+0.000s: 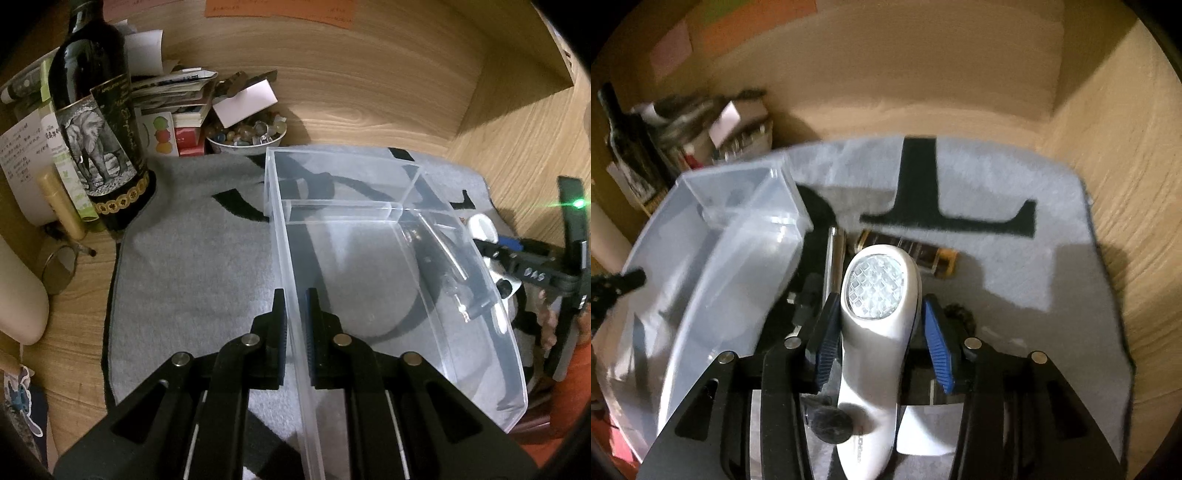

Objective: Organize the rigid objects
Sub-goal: 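Close the right tool around the white handheld device, then lift the white device with the right tool and carry it over the box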

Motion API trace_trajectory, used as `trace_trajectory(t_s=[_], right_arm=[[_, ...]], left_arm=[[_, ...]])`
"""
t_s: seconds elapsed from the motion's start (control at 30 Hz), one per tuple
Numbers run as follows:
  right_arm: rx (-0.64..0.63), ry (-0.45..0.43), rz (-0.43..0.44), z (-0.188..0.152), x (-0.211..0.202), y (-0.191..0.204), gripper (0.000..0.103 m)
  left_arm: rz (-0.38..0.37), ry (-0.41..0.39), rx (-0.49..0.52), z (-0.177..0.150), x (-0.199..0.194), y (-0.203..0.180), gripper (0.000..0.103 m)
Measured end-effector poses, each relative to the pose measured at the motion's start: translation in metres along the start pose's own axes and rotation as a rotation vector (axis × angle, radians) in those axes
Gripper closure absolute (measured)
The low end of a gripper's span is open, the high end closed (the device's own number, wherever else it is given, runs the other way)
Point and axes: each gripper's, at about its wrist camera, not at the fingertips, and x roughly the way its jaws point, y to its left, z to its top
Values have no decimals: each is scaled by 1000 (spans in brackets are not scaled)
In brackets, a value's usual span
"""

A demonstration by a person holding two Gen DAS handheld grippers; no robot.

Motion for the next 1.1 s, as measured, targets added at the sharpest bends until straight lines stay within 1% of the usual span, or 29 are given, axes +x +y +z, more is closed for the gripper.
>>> trace_trajectory(t_s=[0.07,0.1,0.33,0.5,0.73,0.83,0.93,1.0,1.1], right_arm=[[0,-47,-7,4,-12,0,63],[-1,-64,-7,5,-17,0,66],[-9,-199,-3,16,-50,6,66],[-38,-279,31,26,-72,19,66],[-101,-381,105,48,-94,53,66],[-133,-405,143,55,-97,68,66],[-169,-404,182,59,-94,85,66],[-188,-391,201,58,-87,95,66],[-215,-335,231,53,-69,108,66]], left_arm=[[10,-1,5,0,0,-1,94],[14,-1,5,0,0,-2,94],[30,-5,-6,-2,-1,-2,95],[42,-9,-5,-4,-4,-3,95],[43,-15,-8,-5,-6,-4,95],[41,-17,-7,-6,-6,-4,95],[38,-19,-9,-6,-6,-4,95],[36,-20,-9,-6,-6,-4,95],[32,-21,-11,-5,-5,-4,95]])
